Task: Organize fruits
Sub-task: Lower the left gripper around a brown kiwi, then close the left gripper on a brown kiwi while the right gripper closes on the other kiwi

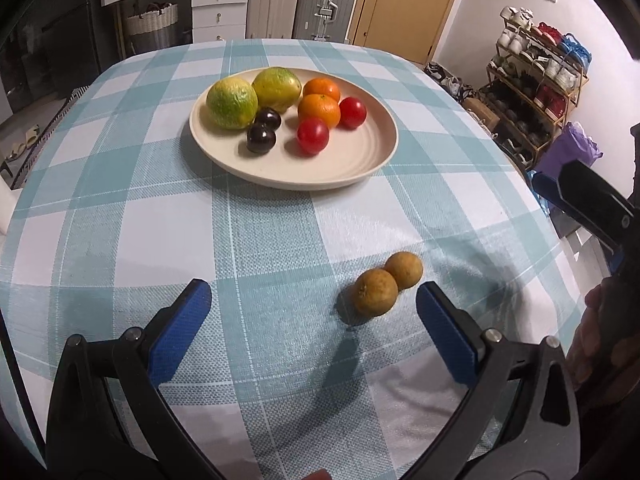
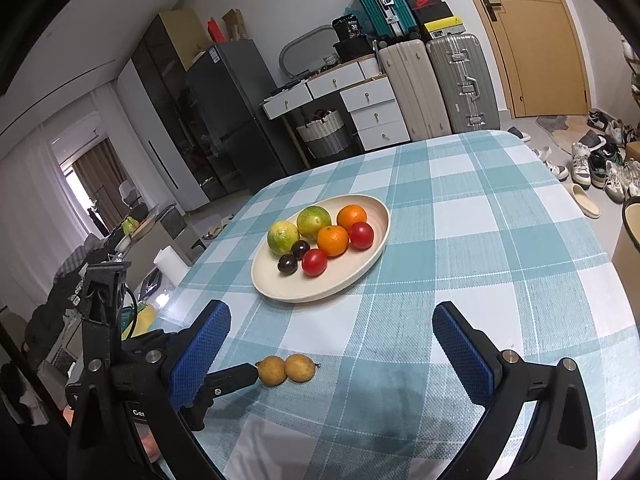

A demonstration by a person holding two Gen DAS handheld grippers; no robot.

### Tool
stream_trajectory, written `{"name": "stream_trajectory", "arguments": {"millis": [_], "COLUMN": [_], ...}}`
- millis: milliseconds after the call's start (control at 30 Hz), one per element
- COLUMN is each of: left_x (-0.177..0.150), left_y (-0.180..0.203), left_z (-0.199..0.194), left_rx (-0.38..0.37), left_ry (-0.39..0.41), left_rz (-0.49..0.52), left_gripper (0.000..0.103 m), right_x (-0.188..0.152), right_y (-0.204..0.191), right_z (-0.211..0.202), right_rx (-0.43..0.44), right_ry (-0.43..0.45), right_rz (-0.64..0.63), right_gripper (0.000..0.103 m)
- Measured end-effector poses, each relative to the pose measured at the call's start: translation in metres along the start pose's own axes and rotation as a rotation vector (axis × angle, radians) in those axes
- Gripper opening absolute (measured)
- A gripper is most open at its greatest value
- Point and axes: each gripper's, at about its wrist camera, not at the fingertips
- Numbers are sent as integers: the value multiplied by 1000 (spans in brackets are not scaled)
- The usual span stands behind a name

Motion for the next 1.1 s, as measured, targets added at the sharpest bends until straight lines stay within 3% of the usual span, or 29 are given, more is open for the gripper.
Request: {"name": "stream_trajectory", "arguments": {"millis": [400,467,733,867,967,1000,1100], "left_x": [2,2,1,3,5,5,4], "left_y": [9,11,24,27,26,26,25], "left_z": [6,7,21,23,23,23,23], "left_rx": [-25,-24,-29,-49,-67,-79,-91], "left_ry": [0,-3,-41,-40,-36,-36,-36], "left_rz": [47,59,140,161,157,157,156], "left_gripper": [98,93,57,52,36,26,24], "right_x": [-2,-2,-4,-5,-6,-6,-6], "right_y": [7,8,11,13,14,14,16], "right_z": [1,1,2,3,3,3,4], "right_rx": [-3,-2,-4,-2,-3,-3,-3], "right_ry": [-12,-14,-18,-24,-27,-29,-36], "right_rz": [22,25,34,40,40,41,49], "right_gripper": [103,103,103,103,103,103,103]}}
Point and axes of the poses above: each gripper's, at about its wrist camera, not at the fingertips, and z roughly the way its jaws point, y to its right, x to its top, and after that the axes turned 11 degrees about z, right-handed
